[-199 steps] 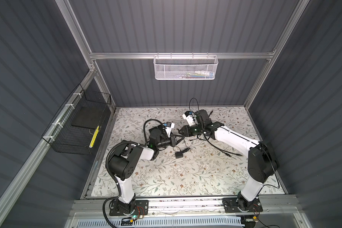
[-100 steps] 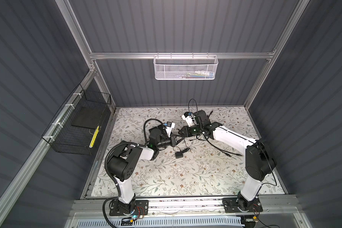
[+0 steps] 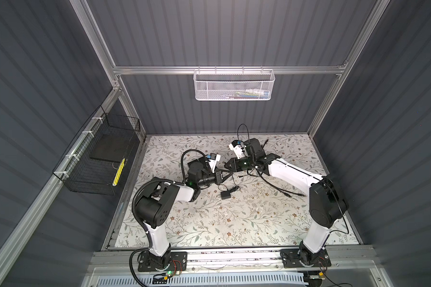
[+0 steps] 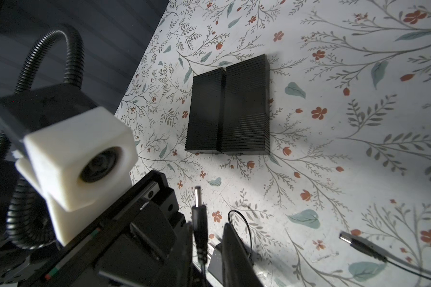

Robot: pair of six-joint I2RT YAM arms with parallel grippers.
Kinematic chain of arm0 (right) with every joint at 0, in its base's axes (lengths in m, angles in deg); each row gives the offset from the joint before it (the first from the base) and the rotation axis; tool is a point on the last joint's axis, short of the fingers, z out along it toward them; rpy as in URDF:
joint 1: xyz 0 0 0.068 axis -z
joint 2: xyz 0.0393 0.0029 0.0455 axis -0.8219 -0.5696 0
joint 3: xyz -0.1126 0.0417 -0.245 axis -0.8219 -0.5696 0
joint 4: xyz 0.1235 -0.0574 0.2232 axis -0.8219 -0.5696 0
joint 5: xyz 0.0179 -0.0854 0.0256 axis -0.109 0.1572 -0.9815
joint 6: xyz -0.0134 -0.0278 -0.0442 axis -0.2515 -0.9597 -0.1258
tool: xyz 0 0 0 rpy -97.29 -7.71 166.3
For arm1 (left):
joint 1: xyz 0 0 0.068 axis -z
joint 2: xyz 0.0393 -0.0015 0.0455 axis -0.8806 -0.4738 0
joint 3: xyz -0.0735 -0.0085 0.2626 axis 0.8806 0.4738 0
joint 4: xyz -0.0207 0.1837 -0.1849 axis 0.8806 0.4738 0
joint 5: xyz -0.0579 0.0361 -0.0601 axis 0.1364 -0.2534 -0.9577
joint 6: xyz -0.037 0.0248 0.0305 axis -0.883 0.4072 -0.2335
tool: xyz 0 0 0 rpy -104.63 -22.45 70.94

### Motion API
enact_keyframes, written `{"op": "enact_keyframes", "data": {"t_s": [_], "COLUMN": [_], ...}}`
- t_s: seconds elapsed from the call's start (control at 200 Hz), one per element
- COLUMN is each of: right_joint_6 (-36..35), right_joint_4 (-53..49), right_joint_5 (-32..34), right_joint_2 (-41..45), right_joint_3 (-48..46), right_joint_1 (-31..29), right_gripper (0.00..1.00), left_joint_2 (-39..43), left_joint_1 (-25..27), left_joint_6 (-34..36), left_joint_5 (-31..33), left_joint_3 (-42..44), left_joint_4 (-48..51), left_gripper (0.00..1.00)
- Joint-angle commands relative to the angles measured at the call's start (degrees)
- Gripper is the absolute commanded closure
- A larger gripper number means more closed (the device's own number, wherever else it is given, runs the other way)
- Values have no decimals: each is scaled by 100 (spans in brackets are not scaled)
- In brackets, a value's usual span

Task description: Insert the plug into the switch port

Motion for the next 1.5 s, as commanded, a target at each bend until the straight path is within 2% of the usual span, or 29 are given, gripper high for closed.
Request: {"op": "enact_keyframes", "data": {"t_s": [0.0, 0.42, 0.605, 0.815, 1.496], "right_joint_6": [31, 29, 48, 32, 25], "right_joint_4": [78, 98, 111, 107, 114], "right_joint_5": [13, 70, 51, 35, 65], "right_joint_2": [137, 189, 179, 219, 313], "right_joint_3": [176, 187, 161, 126, -109], "right_joint_1": [-20, -16, -11, -11, -12], "right_gripper": [76, 77, 84, 86, 79], "left_joint_2": [53, -28, -25, 7, 82], "left_joint_1": [54, 53, 54, 54, 52], "left_joint_6": [55, 80, 46, 92, 137], "left_joint_5": [-138, -131, -123, -102, -70], "left_joint_3": [-107, -103, -76, -96, -125], "left_joint_4": [-145, -139, -187, -131, -24], "left_gripper": [100, 100, 100, 100, 100]}}
